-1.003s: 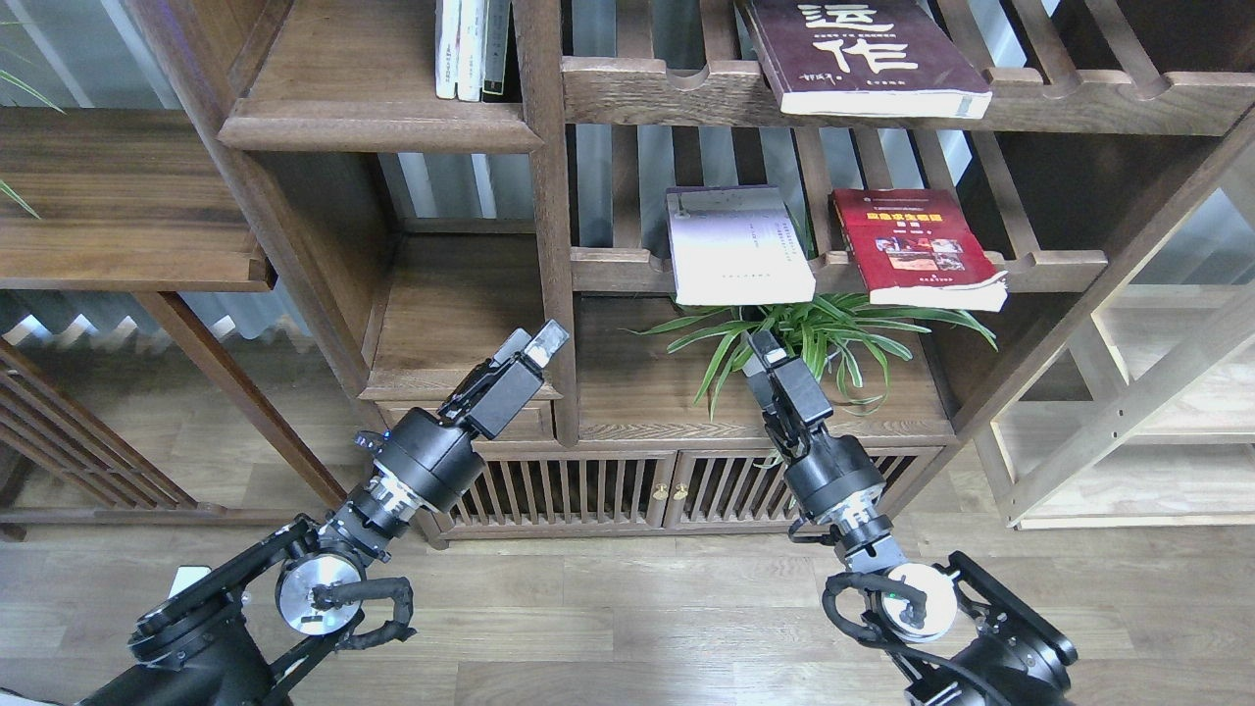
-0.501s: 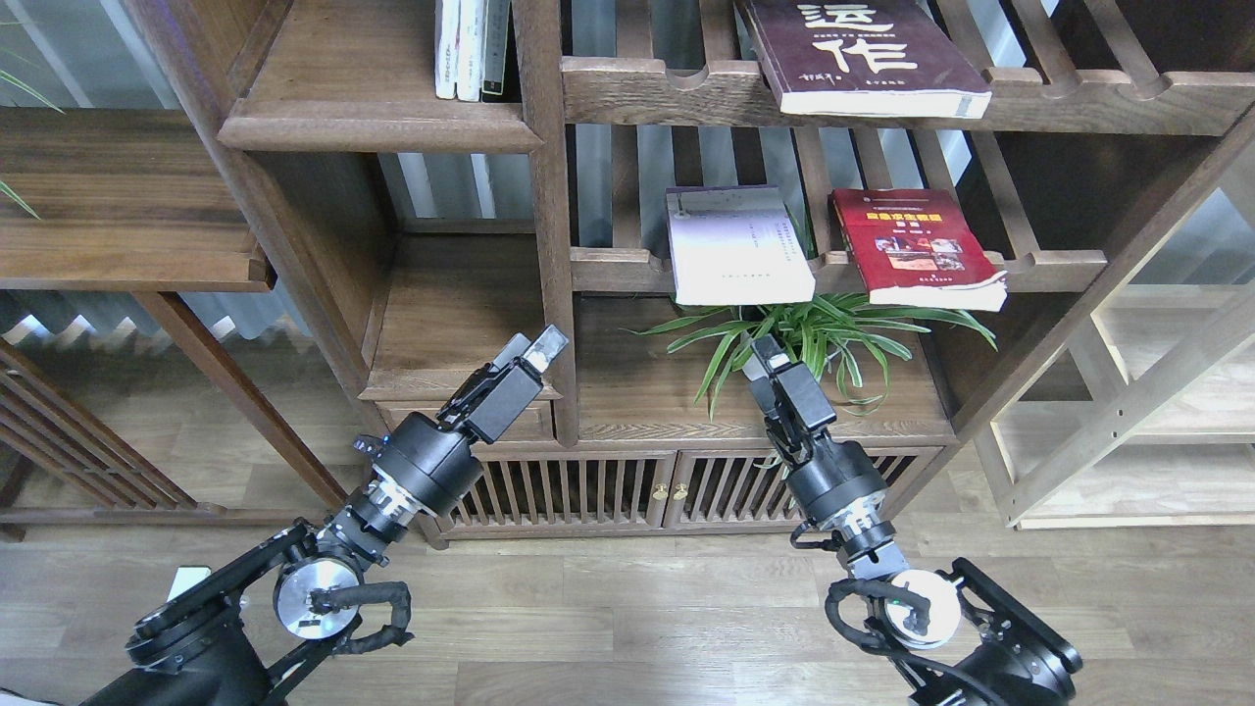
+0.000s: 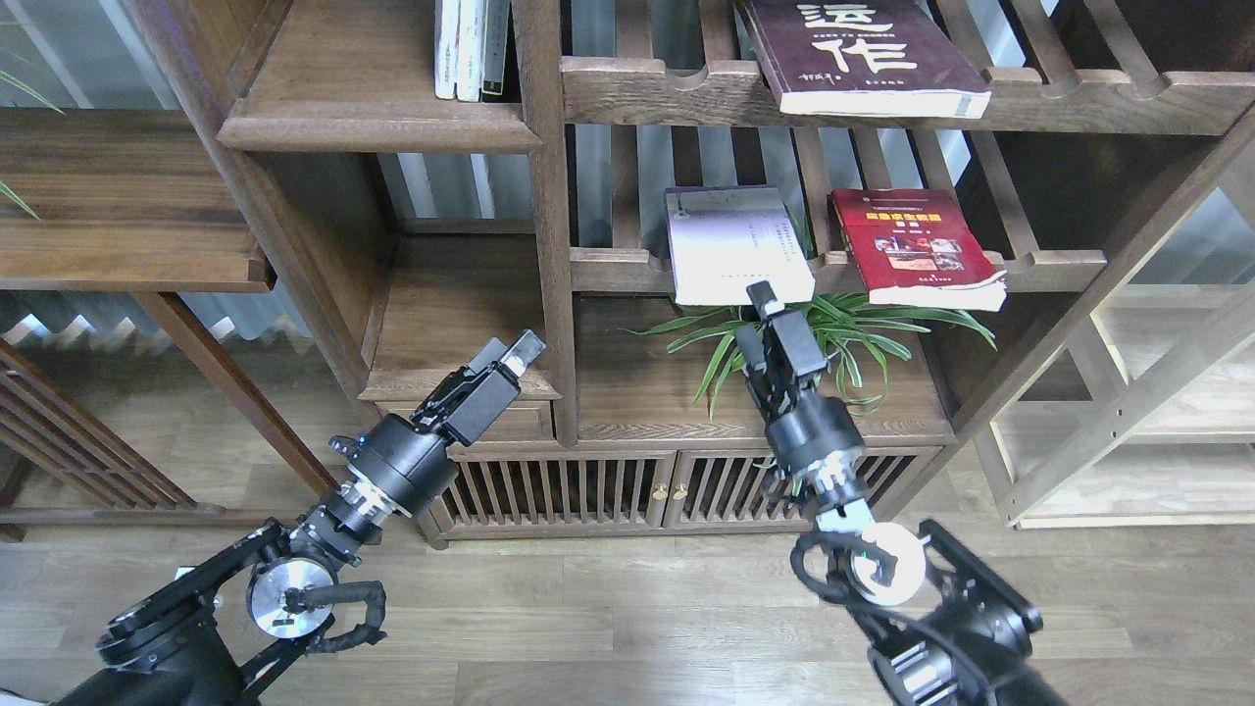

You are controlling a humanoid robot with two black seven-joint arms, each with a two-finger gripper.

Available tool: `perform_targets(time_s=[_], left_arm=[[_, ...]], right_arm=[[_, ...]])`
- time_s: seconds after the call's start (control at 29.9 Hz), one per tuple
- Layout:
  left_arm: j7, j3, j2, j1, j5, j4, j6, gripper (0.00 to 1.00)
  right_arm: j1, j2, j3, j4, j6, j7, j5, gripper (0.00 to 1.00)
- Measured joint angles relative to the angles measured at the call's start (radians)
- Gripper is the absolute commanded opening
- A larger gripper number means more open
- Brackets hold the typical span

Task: Organize books on shelf
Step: 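Reach the right gripper to the white book's edge on the middle shelf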

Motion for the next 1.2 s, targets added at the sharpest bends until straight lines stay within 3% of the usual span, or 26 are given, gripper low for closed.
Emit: perform_targets(time_s=[0.23,0.53,1.2], left_arm=[[-0.001,0.009,0.002,0.012,0.0,0.012,0.0,0.99],[-0.004,0.012,0.003,0.027,-0.003,0.026,0.0,0.99],[-0.002,0.013,0.003,0.032,-0.003,0.05,0.0,0.99]], right_arm=[[0.049,0.0,0.038,-0.002,-0.249,0.007,0.089,0.97],[0.077,0.0,0.048,-0.021,-0.372,0.008,0.114,0.96],[0.2,0.0,0.043,-0.131,-0.418,0.008,0.114,0.93]])
